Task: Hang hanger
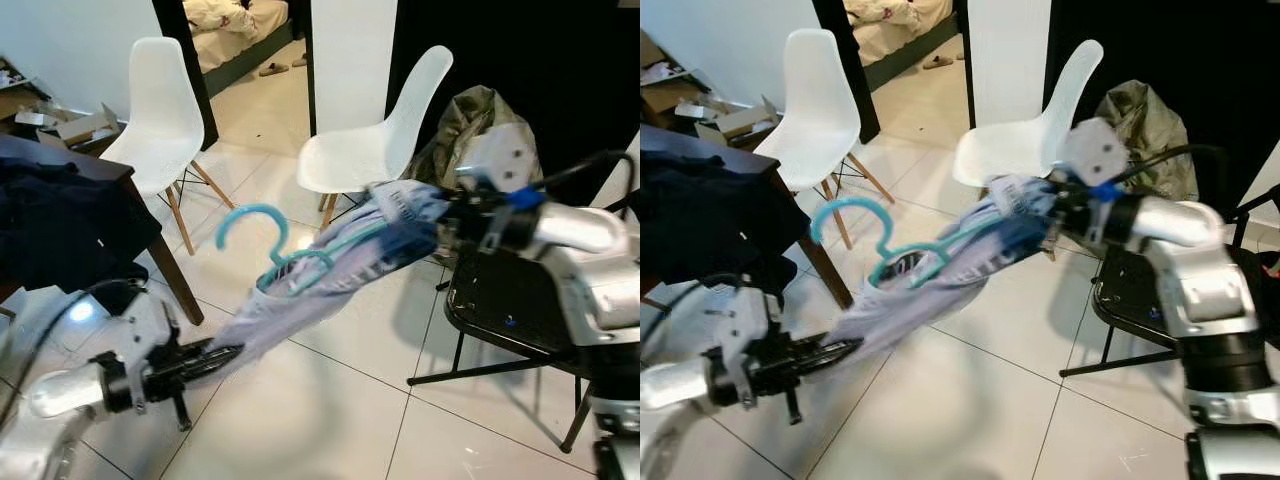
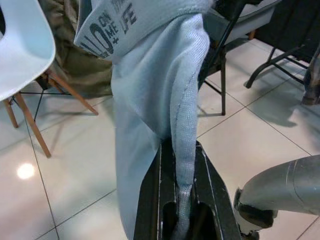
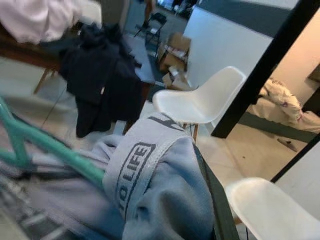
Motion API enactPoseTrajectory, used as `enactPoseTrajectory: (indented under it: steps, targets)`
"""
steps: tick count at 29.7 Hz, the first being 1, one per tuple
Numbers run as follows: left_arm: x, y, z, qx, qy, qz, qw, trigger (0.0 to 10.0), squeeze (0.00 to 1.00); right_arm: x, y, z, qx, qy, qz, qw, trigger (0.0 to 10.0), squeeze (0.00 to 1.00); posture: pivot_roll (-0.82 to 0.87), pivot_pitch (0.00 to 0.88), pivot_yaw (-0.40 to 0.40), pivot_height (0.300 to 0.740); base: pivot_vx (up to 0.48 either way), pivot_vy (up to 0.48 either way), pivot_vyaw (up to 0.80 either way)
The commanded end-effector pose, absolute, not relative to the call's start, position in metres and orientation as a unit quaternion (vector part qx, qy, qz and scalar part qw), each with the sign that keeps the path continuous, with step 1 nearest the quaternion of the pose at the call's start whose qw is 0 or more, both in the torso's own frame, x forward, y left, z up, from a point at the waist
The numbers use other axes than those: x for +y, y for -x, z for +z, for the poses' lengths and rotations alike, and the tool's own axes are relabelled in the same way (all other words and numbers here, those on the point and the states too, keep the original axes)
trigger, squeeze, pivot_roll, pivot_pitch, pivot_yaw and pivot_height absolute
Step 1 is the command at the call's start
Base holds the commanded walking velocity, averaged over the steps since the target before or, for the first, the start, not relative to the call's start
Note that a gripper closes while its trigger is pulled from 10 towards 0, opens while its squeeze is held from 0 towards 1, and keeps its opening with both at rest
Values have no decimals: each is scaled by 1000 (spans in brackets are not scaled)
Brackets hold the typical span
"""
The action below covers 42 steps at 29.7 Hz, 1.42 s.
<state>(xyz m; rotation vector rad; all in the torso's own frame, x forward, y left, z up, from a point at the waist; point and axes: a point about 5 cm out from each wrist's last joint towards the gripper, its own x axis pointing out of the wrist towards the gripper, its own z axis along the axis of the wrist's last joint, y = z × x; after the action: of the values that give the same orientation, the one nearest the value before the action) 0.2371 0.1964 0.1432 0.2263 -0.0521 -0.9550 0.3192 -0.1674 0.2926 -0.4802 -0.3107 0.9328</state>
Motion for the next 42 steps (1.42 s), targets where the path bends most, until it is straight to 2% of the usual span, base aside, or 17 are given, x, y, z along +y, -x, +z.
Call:
enactPoseTrajectory:
  steps: [1,8,11,13,14,16,18,20,24,25,26,31,33,35,42]
  targets:
    - [192,-239,138,-22,-114,-451,885,10000,0,-159,-315,300,-165,221,456,846,10000,1000,-5,97,54,740,0,0,0]
    - [189,-248,134,-34,-136,-412,900,10000,0,-157,-309,304,-180,201,482,833,10000,1000,0,98,48,740,0,0,0]
    - [189,-253,134,-48,-162,-379,910,10000,0,-163,-310,303,-177,222,470,836,10000,1000,5,98,47,740,0,0,0]
    - [185,-257,132,-62,-201,-349,913,10000,0,-176,-325,299,-153,269,403,861,10000,1000,5,100,46,740,0,0,0]
    - [185,-257,132,-62,-201,-349,913,10000,0,-176,-325,299,-153,269,403,861,10000,1000,5,100,46,740,0,0,0]
    - [182,-260,131,-78,-227,-318,917,10000,0,-186,-335,302,-149,268,348,886,10000,1000,5,101,44,740,0,0,0]
    - [182,-260,131,-78,-227,-318,917,10000,0,-186,-335,302,-149,268,348,886,10000,1000,5,101,44,740,0,0,0]
    - [181,-263,135,-97,-239,-290,922,10000,0,-194,-341,303,-147,254,302,907,10000,1000,7,103,44,740,0,0,0]
    - [179,-265,137,-108,-244,-280,922,10000,0,-198,-344,300,-142,242,272,920,10000,1000,6,103,44,740,0,0,0]
    - [179,-266,137,-110,-245,-279,922,10000,0,-199,-345,300,-141,234,261,926,10000,635,6,103,44,740,0,0,0]
    - [177,-267,138,-114,-244,-278,922,10000,0,-195,-343,294,-142,226,267,926,10000,0,4,103,45,740,0,0,0]
    - [175,-268,138,-118,-241,-277,923,10000,0,-190,-339,289,-142,220,280,923,10000,0,4,103,45,740,0,0,0]
    - [172,-270,143,-135,-219,-269,928,10000,0,-177,-328,268,-134,232,322,908,10000,0,3,105,47,740,0,0,0]
    - [170,-271,145,-141,-212,-269,929,10000,0,-170,-326,258,-129,243,327,904,10000,0,2,104,47,740,0,0,0]
    - [166,-273,148,-154,-207,-265,929,10000,0,-159,-331,246,-128,290,295,901,10000,0,2,101,51,740,0,0,0]
